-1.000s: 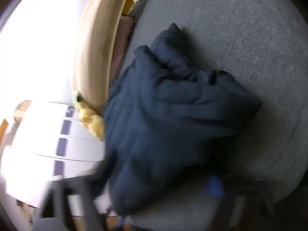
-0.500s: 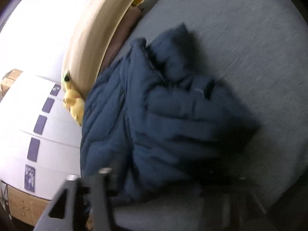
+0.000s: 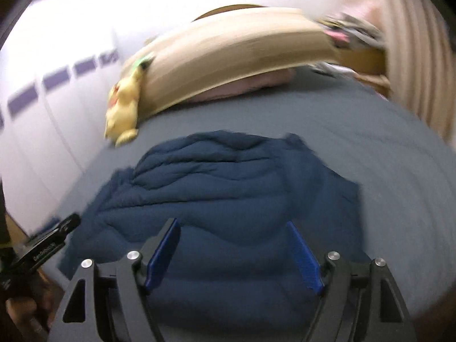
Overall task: Fold large clothes
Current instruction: 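Spread the jacket flat on the bed with both tools holding the hem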
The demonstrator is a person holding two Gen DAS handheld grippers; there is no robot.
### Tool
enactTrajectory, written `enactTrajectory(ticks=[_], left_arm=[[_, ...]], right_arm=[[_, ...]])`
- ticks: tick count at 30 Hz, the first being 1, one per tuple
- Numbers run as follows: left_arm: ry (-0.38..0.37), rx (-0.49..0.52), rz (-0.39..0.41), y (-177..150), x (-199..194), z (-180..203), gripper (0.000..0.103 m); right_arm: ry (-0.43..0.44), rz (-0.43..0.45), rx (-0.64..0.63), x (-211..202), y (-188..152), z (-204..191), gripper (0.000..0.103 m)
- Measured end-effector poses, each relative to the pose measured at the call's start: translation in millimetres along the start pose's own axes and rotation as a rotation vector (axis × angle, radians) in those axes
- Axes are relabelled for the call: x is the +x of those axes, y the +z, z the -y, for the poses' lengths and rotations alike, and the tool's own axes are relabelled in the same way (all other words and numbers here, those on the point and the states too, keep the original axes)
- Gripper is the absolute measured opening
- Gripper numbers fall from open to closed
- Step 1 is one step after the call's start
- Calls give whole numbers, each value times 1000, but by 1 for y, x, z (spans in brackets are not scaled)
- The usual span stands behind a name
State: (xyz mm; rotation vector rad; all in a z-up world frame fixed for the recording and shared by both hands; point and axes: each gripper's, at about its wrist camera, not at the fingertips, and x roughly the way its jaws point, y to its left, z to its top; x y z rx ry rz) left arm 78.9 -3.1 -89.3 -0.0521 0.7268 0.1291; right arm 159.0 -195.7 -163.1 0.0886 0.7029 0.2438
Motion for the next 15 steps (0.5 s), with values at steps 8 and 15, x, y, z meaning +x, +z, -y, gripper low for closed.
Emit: enactTrajectory(ticks=[8,15], left_arm=[[99,161,-101,-30,52,25,71],[91,169,-156,-22,71,24,70]], right_arm=[[-113,-155,-177,74,-31,-26,80],[-131,-218,-188,93,-33,-28,80]])
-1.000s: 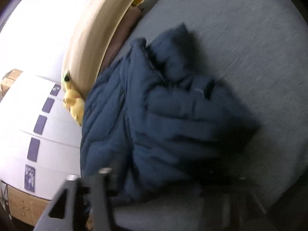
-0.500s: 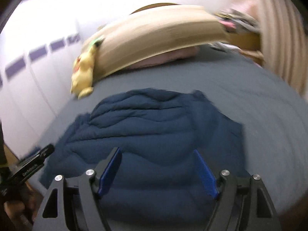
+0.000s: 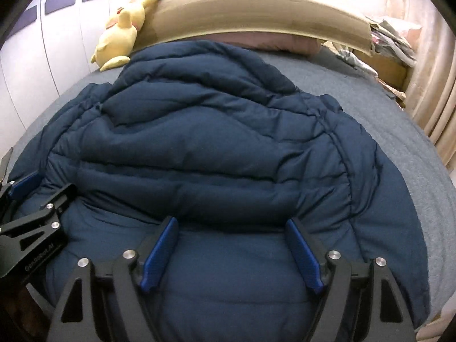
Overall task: Fold large clothes
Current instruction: 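Spread the jacket flat on the bed with both tools holding the hem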
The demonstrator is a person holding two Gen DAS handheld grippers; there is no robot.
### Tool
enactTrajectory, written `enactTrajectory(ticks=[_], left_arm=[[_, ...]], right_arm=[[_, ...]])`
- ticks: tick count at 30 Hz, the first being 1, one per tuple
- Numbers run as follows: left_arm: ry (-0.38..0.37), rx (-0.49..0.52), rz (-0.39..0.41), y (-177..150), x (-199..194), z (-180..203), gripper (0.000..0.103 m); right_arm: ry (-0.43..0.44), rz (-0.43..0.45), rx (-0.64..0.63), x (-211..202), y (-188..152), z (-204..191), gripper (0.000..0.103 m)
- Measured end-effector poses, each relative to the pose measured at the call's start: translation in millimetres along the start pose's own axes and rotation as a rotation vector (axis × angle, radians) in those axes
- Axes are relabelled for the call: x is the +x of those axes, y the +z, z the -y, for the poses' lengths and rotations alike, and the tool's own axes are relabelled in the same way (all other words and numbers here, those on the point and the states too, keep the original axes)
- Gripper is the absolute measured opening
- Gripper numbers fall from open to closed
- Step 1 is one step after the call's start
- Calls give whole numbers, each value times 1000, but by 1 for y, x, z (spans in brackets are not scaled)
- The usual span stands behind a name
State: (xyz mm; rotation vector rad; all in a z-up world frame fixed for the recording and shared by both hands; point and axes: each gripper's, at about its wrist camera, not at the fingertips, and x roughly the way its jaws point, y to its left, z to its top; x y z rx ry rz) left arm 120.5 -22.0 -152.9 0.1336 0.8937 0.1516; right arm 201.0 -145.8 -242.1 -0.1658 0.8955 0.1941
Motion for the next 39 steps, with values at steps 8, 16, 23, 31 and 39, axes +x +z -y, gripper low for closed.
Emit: enactTrajectory(ticks=[8,16,23,31,39], left_arm=[[-121,-32,120,67,-50,-14,77],[-53,0,-66,77,31,11,78],[-46,5,-104,76,55,12,79],[-87,-33,-70,119,45,-11,78],[-51,-27,-111,168,108,-3,81]], right_arm=[[61,94,70,-54,65,28,85],[0,-56,15,23,71,23,85],[-18,-76,6,46,67,20,88],[34,0,91,18,100,39,89],[48,-24,120,74,157,41,89]])
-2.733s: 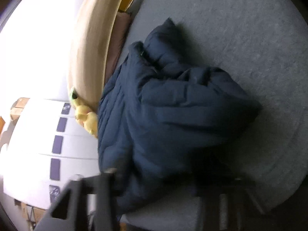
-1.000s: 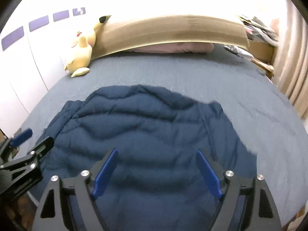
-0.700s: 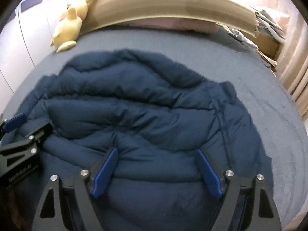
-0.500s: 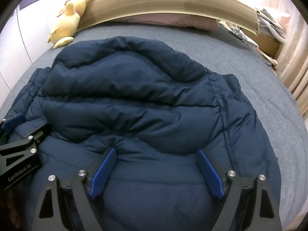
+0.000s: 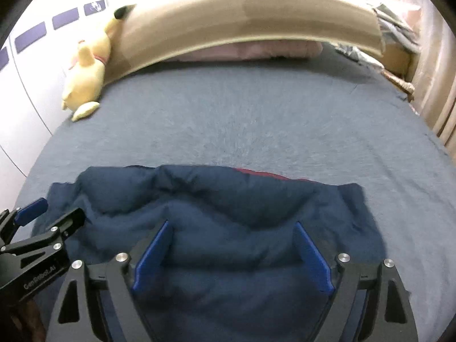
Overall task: Fold large clothes
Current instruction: 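Open both tools and pull them back from the flattened jacket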
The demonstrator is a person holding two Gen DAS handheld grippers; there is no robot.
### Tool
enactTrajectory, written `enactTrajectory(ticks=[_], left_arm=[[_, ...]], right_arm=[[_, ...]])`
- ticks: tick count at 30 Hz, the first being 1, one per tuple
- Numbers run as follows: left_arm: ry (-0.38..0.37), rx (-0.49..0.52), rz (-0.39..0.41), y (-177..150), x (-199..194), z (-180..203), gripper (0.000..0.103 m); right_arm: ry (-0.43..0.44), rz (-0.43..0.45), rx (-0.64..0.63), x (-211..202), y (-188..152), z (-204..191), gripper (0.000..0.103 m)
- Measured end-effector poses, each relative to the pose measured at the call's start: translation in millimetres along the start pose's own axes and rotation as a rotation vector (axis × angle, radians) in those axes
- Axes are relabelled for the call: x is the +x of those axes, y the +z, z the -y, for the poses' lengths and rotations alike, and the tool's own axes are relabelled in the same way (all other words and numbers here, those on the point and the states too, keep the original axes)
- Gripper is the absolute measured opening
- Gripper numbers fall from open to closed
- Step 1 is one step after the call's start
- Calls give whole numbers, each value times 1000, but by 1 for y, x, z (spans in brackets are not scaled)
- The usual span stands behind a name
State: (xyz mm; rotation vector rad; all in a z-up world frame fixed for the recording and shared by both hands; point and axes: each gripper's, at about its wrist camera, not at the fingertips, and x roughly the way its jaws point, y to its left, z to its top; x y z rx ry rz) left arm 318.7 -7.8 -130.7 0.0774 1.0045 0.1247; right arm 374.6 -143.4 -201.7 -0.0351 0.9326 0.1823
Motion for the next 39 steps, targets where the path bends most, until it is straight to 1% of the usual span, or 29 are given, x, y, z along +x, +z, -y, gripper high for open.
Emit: enactTrajectory(ticks=[2,3,4,6,8,9,10,12,13,14,15,16,17,18,19,20,22,24,26,27,29,30,31,32,33,34,35,37,39], left_arm=[[14,-4,-15,-1,14,-1,83],[14,-13,-16,-2,18,-3,86],[13,-24,-16,-3,22,-5,88],[-1,-38,-28,-7,30,-8,89],[-16,-52,-35,-6,31,-13,89],[-37,-57,-33,-5,25,-19,89],[-38,-59,-17,-5,17,-26,88],[13,-90,51,-3,4,-53,88],[40,-118,53,-3,5,-67,88],[52,-138,38,-4,10,-77,88],[58,-175,-2,-4,20,-92,88],[70,-222,-46,-7,33,-106,88],[46,-269,-97,-14,51,-120,88],[-2,-296,-129,-20,63,-126,89],[-25,-321,-132,-23,66,-130,89],[-23,-327,-119,-23,65,-132,89],[26,-307,-71,-21,50,-132,89],[42,-316,-29,-24,29,-137,89],[33,-329,44,-34,-4,-148,89],[38,-331,73,-42,-17,-153,89],[52,-321,140,-69,-50,-164,89],[63,-321,152,-84,-61,-166,89],[68,-324,160,-97,-70,-169,89],[64,-324,176,-121,-80,-171,89],[77,-323,178,-134,-85,-170,89],[95,-330,179,-152,-90,-169,89],[97,-330,187,-163,-94,-165,89],[128,-313,193,-182,-98,-157,89],[130,-311,131,-198,-85,-153,89]], right_arm=[[-6,-21,1,19,0,0,90],[-8,-37,4,25,-2,-1,90],[-12,-50,4,31,-2,-1,91],[-29,-50,0,36,-5,-3,94],[-30,-58,-4,37,-3,-4,94],[-19,-49,-1,33,-1,-3,93],[5,-27,9,25,0,2,93],[34,30,72,6,3,21,94],[30,56,107,-1,5,34,95],[9,63,129,-2,8,46,95],[-11,52,147,2,10,58,95],[-30,21,182,13,10,73,94],[-38,-15,212,25,7,84,94],[-31,-64,243,38,3,93,95],[27,-97,305,49,-3,103,95],[32,-78,326,47,-4,106,94],[19,-42,308,34,-1,105,94],[24,22,306,6,-2,105,94],[33,79,302,-30,-10,107,94],[39,93,284,-45,-16,106,94],[24,145,229,-85,-47,102,95],[16,156,208,-95,-59,101,95],[18,160,182,-109,-84,95,95],[10,169,182,-118,-102,93,95],[4,173,193,-123,-118,92,95],[25,172,202,-129,-142,90,95],[25,184,194,-131,-155,87,95],[-29,203,162,-131,-182,81,95],[-51,177,127,-119,-201,79,95]])
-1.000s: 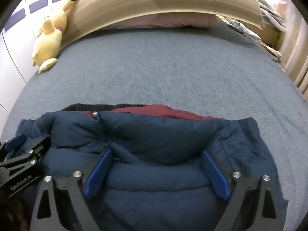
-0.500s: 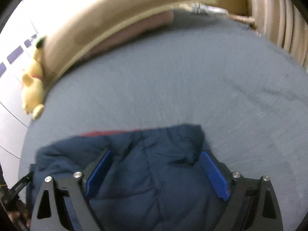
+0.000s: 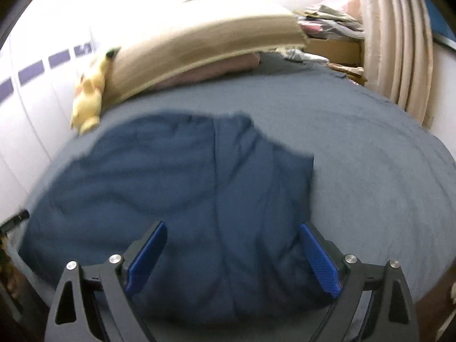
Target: Fold large clothes
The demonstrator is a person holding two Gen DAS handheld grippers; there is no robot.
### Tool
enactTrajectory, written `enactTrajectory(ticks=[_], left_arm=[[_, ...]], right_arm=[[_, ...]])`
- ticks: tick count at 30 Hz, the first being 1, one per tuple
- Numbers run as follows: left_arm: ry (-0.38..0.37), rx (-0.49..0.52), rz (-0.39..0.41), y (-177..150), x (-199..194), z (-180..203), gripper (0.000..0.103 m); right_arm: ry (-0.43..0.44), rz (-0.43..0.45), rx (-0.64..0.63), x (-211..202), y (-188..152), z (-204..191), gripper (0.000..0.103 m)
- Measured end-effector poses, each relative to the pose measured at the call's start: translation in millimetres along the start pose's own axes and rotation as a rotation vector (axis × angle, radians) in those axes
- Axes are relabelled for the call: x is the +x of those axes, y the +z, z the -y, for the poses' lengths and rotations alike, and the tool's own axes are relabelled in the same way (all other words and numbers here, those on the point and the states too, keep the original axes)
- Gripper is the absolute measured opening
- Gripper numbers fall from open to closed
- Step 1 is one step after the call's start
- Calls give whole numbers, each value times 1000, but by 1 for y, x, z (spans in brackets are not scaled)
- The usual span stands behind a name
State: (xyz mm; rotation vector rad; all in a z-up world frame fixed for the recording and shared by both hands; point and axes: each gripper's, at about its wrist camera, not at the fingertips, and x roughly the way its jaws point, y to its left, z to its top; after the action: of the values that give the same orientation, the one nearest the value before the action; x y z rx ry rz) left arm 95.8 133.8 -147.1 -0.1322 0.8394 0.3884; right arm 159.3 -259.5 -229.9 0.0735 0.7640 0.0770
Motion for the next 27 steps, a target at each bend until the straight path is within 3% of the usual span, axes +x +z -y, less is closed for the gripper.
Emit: enactTrajectory(ticks=[2,4,7,9,10,15,17,22,27], left_arm=[[21,18,-23,-7,11,0,89],[27,-3,-25,-1,-4,-5,89],[-29,-25,27,13,-44,-12,89],[-82,-43,51,14,-75,-13,89],[-116,-47,61,13,-95,-11,89],[-240,14,58,-4,-154,11,92],[-276,9,62,-10,-169,16,92],[-288,70,108,-16,-194,28,93],[-264,49,151,-11,-206,17,93]], right_arm=[[-12,-34,21,10,-7,9,95],[-15,-25,89,-7,1,19,94],[10,105,84,-58,18,10,95],[15,140,62,-87,21,-1,98],[18,114,62,-101,21,-10,102],[124,-76,48,-134,-7,-49,102],[135,-90,51,-144,-18,-56,102],[119,7,-32,-176,-30,-82,102],[67,153,-75,-202,-22,-92,102]])
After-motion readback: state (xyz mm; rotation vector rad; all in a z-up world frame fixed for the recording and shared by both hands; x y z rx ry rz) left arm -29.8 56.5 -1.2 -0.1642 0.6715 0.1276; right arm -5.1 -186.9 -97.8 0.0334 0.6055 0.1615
